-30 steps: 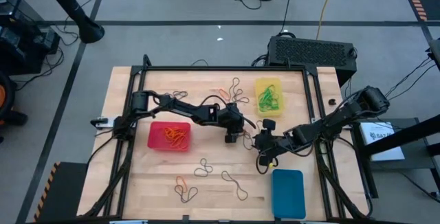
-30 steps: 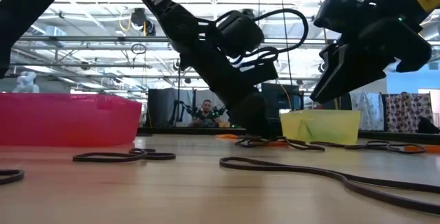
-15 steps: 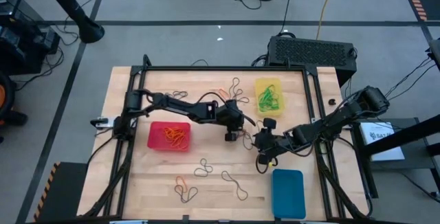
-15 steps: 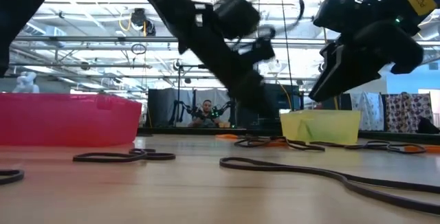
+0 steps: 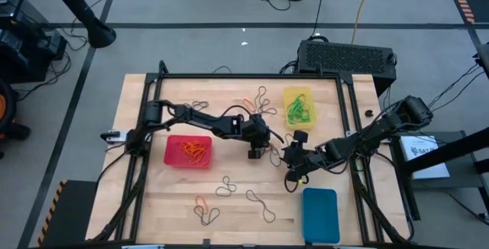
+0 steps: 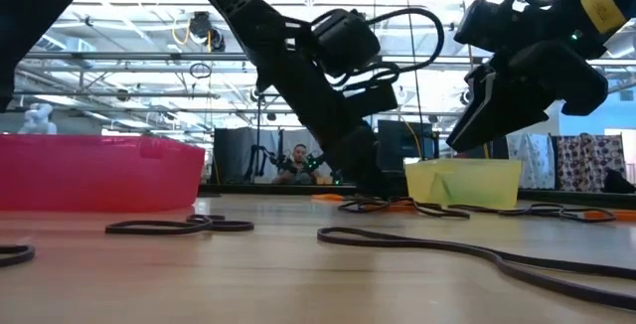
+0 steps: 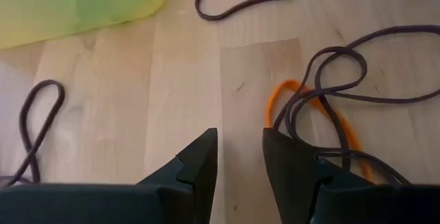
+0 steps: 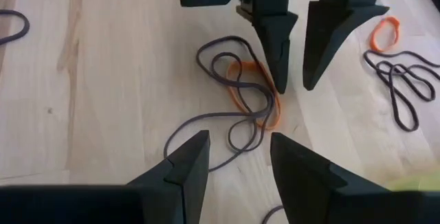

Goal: Sort rubber bands into baskets
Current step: Put the orange rubber band into the pink bin

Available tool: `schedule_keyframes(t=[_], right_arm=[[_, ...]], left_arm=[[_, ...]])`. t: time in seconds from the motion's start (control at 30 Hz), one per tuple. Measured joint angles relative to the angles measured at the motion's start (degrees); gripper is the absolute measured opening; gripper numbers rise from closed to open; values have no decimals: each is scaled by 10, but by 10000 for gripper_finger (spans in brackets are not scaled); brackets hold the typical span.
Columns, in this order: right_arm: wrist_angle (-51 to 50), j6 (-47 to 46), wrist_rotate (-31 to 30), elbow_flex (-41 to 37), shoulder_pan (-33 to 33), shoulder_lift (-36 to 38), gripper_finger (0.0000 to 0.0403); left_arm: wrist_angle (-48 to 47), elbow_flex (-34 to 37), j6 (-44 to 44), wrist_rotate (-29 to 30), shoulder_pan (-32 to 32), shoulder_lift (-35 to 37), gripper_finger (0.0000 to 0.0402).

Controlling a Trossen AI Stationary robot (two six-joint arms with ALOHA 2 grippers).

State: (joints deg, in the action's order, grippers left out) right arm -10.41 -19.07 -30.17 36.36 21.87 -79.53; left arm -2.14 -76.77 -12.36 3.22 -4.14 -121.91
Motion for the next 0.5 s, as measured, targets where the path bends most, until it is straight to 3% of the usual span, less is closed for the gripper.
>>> schedule_keyframes(t=[0.37,0.5], right_arm=[[1,1,-1,0,0,0,148],[4,2,-1,0,0,0,148]], left_arm=[[4,0,-3,1,0,-7,125],[11,0,-3,26,0,-7,125]])
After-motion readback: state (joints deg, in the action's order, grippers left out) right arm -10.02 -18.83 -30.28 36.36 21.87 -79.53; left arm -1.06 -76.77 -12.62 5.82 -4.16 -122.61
